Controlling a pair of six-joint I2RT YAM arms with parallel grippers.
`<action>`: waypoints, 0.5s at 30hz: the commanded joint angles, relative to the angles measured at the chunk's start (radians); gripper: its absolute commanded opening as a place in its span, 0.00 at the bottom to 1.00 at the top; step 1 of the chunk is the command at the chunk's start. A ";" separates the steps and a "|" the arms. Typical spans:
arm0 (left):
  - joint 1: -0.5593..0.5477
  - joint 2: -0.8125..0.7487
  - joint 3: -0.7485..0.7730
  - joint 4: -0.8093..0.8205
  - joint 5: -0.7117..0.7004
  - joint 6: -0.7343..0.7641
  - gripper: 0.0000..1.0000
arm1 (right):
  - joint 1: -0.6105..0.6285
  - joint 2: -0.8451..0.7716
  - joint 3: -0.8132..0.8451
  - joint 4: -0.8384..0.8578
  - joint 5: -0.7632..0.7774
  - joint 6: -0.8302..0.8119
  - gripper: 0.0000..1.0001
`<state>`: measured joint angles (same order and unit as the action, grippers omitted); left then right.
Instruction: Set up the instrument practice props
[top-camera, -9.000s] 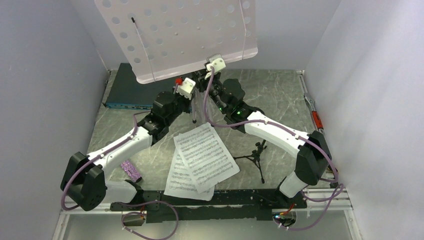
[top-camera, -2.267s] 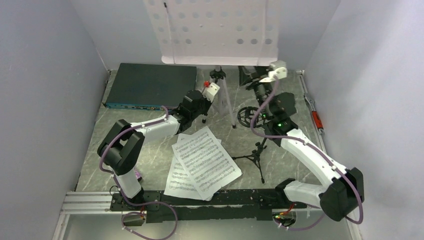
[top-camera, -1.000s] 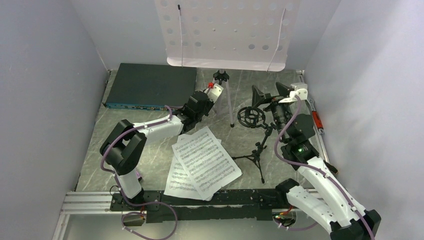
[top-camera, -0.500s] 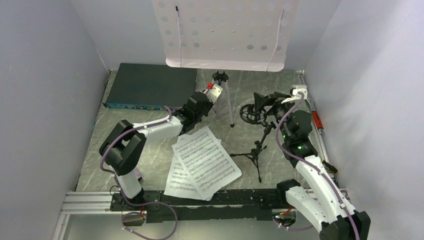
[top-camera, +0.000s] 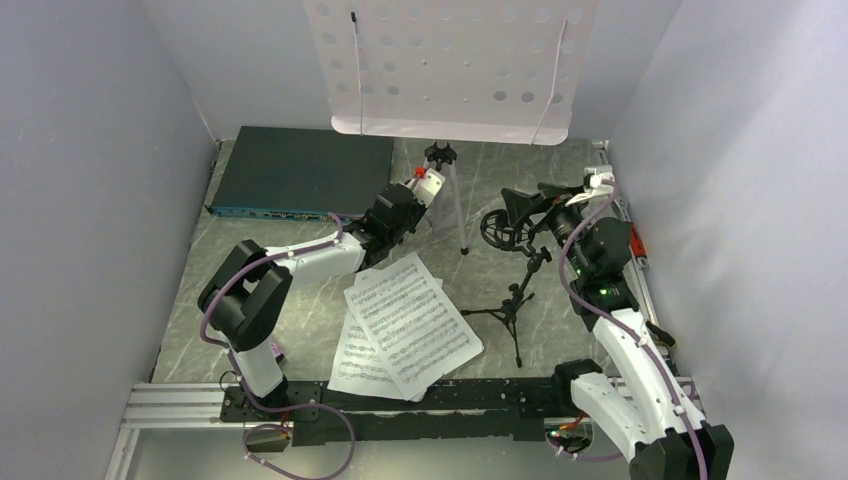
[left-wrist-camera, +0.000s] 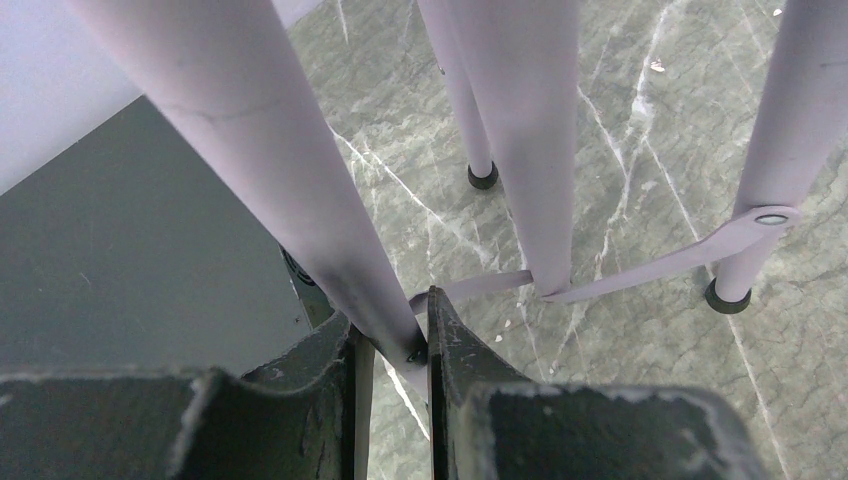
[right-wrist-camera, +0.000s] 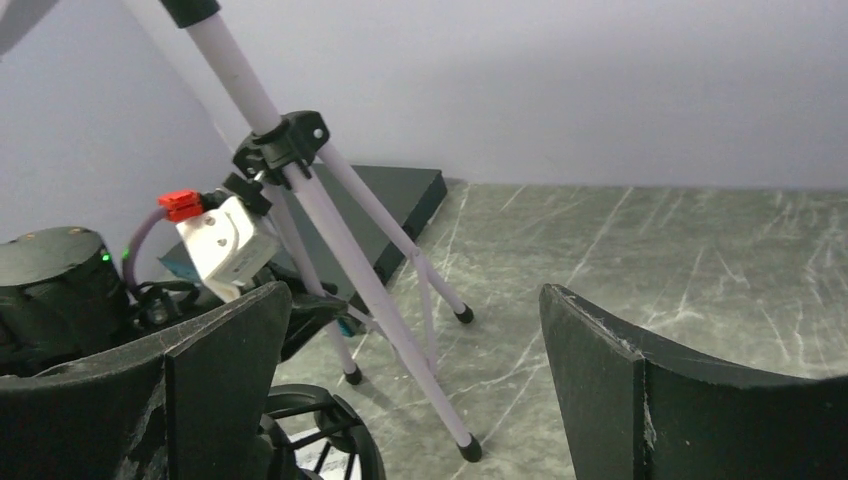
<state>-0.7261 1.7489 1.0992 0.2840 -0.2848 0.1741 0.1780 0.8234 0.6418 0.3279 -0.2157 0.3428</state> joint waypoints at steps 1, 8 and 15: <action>-0.005 0.036 -0.054 -0.214 0.009 0.085 0.03 | -0.003 -0.040 0.073 -0.071 -0.060 0.038 0.99; -0.010 0.048 -0.045 -0.211 0.017 0.085 0.03 | -0.003 -0.149 0.183 -0.423 0.003 0.036 1.00; -0.012 0.049 -0.048 -0.207 0.020 0.081 0.03 | -0.002 -0.188 0.291 -0.731 -0.034 0.020 1.00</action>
<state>-0.7280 1.7489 1.0992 0.2840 -0.2825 0.1741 0.1780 0.6525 0.8669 -0.1921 -0.2207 0.3691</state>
